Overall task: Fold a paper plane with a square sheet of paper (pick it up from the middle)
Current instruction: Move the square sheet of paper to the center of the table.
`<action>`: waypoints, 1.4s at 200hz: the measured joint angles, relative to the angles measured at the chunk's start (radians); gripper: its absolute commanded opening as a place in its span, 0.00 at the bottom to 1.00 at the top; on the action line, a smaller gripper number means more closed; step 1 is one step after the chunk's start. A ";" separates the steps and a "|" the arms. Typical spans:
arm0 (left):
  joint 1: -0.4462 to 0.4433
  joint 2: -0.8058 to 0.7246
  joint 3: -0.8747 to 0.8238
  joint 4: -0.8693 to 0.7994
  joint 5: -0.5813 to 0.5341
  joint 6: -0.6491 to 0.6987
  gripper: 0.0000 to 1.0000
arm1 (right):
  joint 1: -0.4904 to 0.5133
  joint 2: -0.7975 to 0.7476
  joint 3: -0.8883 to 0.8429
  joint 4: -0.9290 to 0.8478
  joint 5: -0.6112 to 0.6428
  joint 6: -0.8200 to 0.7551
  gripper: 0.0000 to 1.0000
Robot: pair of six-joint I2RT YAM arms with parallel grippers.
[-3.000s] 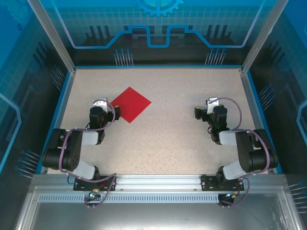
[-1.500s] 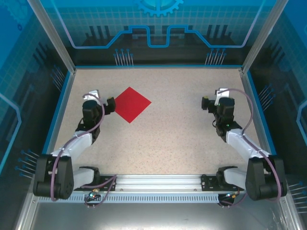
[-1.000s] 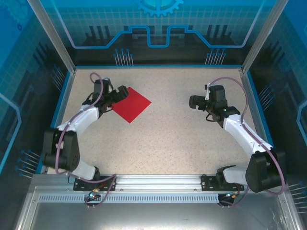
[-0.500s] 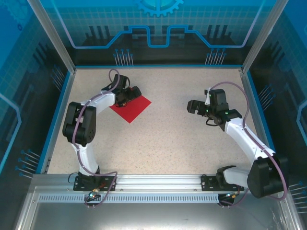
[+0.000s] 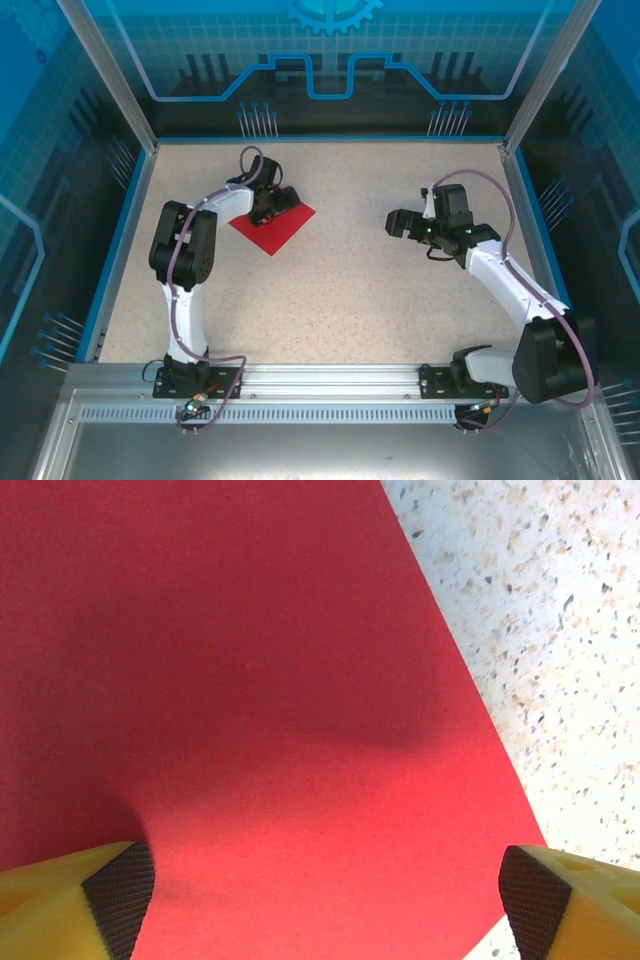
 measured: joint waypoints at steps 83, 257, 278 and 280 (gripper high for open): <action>-0.070 -0.015 -0.040 0.028 -0.001 0.000 0.90 | -0.005 0.000 0.067 -0.060 0.002 -0.004 0.99; -0.300 -0.304 -0.299 0.026 0.081 -0.029 0.99 | 0.067 0.040 0.096 -0.138 -0.007 -0.078 0.99; -0.228 -0.325 -0.282 0.035 0.098 -0.045 0.99 | 0.168 0.159 0.171 -0.151 0.022 -0.079 0.99; -0.222 -0.326 -0.282 0.035 0.098 -0.045 0.99 | 0.178 0.173 0.181 -0.151 0.025 -0.079 0.99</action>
